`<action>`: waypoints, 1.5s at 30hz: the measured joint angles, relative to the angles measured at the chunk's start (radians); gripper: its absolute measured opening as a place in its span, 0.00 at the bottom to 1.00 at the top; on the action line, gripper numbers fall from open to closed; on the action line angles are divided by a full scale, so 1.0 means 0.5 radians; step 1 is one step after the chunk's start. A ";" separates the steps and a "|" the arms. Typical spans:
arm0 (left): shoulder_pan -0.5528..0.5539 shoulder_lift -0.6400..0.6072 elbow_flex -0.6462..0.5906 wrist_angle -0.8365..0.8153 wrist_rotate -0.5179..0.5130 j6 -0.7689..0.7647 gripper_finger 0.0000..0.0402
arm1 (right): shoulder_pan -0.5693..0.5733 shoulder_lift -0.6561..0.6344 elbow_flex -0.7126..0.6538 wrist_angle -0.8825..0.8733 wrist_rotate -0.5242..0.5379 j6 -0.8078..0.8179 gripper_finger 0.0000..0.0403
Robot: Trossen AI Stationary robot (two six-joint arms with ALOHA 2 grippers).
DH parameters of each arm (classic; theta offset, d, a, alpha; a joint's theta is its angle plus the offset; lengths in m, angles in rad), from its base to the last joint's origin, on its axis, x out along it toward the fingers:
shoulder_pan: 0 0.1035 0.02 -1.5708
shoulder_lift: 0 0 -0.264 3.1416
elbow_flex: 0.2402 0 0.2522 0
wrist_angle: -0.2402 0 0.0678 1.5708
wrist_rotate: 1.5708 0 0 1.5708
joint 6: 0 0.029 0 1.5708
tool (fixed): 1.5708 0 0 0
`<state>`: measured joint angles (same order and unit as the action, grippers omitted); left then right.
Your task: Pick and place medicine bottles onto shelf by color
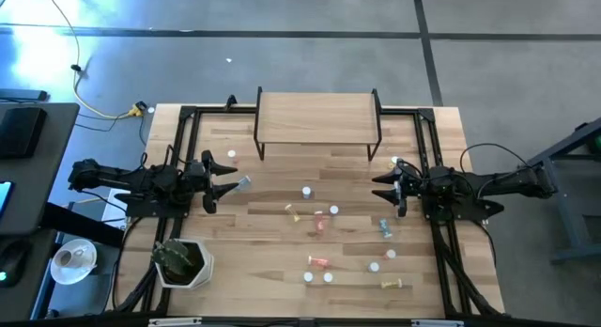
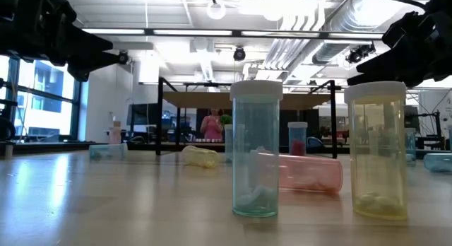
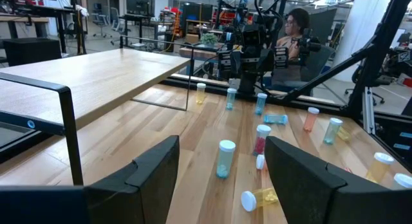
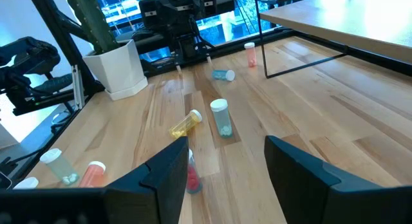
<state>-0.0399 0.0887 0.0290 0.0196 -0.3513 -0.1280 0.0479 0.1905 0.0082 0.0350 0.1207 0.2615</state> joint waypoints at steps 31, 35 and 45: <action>0.000 0.000 0.000 0.012 0.240 -0.173 0.55 | 0.000 0.000 0.000 0.001 -0.001 0.000 0.48; -0.001 0.000 0.000 0.012 0.271 -0.179 0.55 | 0.000 0.000 0.000 0.000 -0.001 0.000 0.48; -0.001 0.000 0.000 0.011 0.229 -0.157 0.55 | -0.001 0.000 0.000 0.001 0.000 0.000 0.48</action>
<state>-0.0402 0.0887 0.0290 0.0253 -0.2370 -0.2066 0.0475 0.1905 0.0082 0.0353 0.1207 0.2615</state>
